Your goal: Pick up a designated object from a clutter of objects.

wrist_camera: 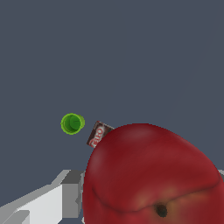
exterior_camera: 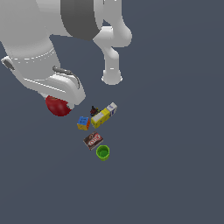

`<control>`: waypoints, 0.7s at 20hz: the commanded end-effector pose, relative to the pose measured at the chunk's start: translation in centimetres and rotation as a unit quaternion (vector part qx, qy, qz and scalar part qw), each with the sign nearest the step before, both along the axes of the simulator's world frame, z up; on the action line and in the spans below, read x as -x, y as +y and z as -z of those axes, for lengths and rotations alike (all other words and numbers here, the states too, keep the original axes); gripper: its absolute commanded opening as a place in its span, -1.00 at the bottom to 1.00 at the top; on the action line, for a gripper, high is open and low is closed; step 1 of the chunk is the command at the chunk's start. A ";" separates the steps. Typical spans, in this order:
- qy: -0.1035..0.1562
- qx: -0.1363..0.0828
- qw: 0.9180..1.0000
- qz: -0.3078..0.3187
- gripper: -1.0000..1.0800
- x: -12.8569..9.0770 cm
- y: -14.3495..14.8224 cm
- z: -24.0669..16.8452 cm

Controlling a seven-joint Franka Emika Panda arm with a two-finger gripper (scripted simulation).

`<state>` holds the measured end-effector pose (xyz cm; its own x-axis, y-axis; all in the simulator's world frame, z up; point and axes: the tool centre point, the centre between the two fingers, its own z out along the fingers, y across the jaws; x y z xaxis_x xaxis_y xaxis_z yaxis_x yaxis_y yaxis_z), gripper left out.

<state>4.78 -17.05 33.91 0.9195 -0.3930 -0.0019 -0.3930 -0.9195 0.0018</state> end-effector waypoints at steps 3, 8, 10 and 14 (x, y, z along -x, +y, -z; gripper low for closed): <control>-0.001 0.000 1.000 0.000 -1.00 -1.6 0.6 -2.6; -0.001 0.000 1.000 0.000 -1.00 -2.8 0.9 -4.3; -0.001 0.000 1.000 0.000 -1.00 -3.1 1.1 -4.8; -0.001 0.000 1.000 0.000 -1.00 -3.6 1.2 -5.4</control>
